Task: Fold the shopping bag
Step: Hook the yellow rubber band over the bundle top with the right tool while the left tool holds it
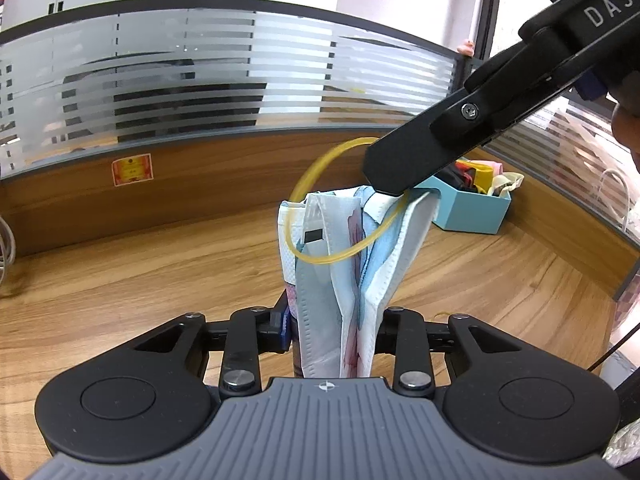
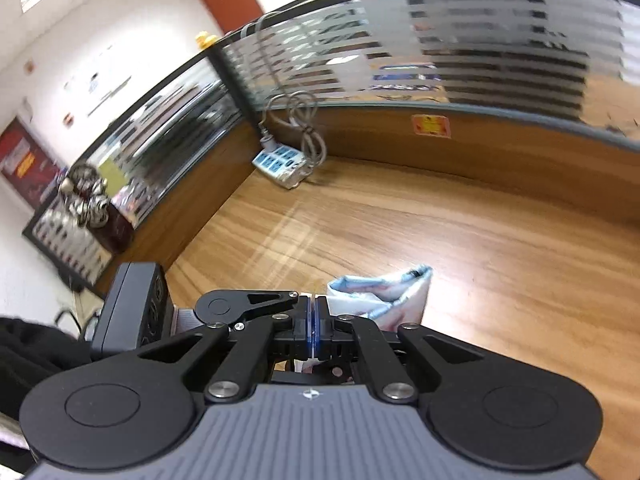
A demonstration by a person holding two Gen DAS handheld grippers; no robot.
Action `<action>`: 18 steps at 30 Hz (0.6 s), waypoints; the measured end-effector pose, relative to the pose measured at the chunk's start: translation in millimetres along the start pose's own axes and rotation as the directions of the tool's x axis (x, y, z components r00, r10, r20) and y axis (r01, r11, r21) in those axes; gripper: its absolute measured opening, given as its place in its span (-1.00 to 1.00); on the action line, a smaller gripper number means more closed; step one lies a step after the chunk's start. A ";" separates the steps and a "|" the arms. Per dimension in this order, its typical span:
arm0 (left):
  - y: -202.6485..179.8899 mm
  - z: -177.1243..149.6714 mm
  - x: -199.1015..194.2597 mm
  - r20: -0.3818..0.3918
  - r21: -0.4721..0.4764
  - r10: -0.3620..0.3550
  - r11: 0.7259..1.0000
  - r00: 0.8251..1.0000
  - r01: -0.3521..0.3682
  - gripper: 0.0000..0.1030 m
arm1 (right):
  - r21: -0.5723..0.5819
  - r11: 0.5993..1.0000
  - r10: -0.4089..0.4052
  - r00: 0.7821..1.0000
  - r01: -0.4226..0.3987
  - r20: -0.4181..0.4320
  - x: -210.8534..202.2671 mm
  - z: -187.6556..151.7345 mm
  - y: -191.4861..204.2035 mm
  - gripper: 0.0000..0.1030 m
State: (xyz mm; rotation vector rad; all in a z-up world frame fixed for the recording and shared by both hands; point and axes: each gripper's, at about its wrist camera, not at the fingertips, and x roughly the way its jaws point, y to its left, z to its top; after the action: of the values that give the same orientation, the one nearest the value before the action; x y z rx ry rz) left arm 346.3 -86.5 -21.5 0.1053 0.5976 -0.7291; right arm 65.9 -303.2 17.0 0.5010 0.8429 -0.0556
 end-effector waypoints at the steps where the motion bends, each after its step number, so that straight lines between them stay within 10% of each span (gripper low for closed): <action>1: 0.3 0.0 -0.1 -0.001 -0.002 -0.001 1.000 1.000 0.001 -0.33 | 0.013 1.000 -0.001 1.000 0.001 0.005 -1.7 -2.3 -1.4 -0.97; 18: 8.4 -1.3 -0.8 -0.006 -0.049 0.001 0.999 1.000 -0.001 -0.31 | 0.044 0.999 -0.024 0.999 0.022 0.033 -14.3 -14.5 2.0 -0.97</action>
State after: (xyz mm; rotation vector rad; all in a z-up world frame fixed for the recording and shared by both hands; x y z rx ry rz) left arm 350.7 -79.4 -23.2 0.0626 0.6209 -0.7127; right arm 46.6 -297.1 20.1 0.5302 0.8164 -0.1034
